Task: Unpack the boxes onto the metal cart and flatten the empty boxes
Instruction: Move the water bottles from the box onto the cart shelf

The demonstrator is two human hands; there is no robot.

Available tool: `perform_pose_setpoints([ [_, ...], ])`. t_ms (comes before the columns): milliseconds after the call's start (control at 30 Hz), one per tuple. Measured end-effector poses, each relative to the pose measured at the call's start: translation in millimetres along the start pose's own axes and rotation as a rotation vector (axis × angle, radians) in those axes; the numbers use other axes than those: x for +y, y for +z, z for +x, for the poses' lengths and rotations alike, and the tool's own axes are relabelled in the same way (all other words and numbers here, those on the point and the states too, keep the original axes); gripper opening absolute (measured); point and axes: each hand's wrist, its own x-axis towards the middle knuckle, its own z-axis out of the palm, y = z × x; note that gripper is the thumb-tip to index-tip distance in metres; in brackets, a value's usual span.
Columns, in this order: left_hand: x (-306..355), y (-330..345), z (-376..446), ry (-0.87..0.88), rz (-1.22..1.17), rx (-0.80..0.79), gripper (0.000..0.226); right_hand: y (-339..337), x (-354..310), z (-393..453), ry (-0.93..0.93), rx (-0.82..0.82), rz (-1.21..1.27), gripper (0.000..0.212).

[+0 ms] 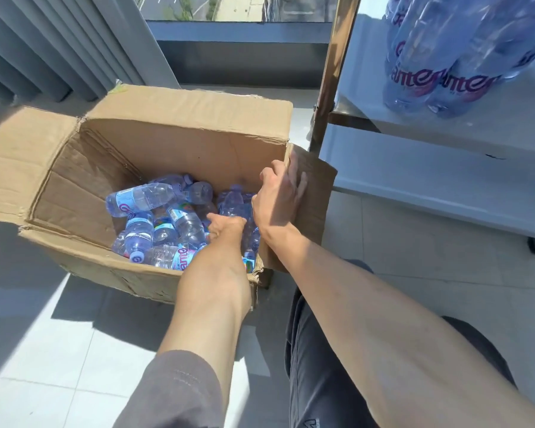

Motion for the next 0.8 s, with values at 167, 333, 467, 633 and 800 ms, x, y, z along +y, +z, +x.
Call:
perform_pose_setpoints([
  [167,-0.9,-23.9,-40.7,-0.129,-0.451,0.021,0.088,-9.2,0.5,0.0,-0.021,-0.094,0.046,0.024],
  [333,21.8,-70.6,-100.0,0.015,-0.504,0.035,0.080,-34.1,-3.4,1.4,0.081,-0.080,0.382,0.034],
  [467,33.0,-84.2,-135.3,0.077,-0.636,0.031,0.079,-79.2,13.1,8.4,0.208,-0.424,0.483,0.042],
  [633,40.5,-81.7,-174.8,0.158,-0.829,0.085,0.057,-118.9,1.7,11.8,0.409,-0.228,0.511,0.030],
  [800,43.0,-77.3,-205.6,0.450,-0.922,0.105,0.041,-156.1,6.6,7.7,0.413,-0.013,0.652,0.027],
])
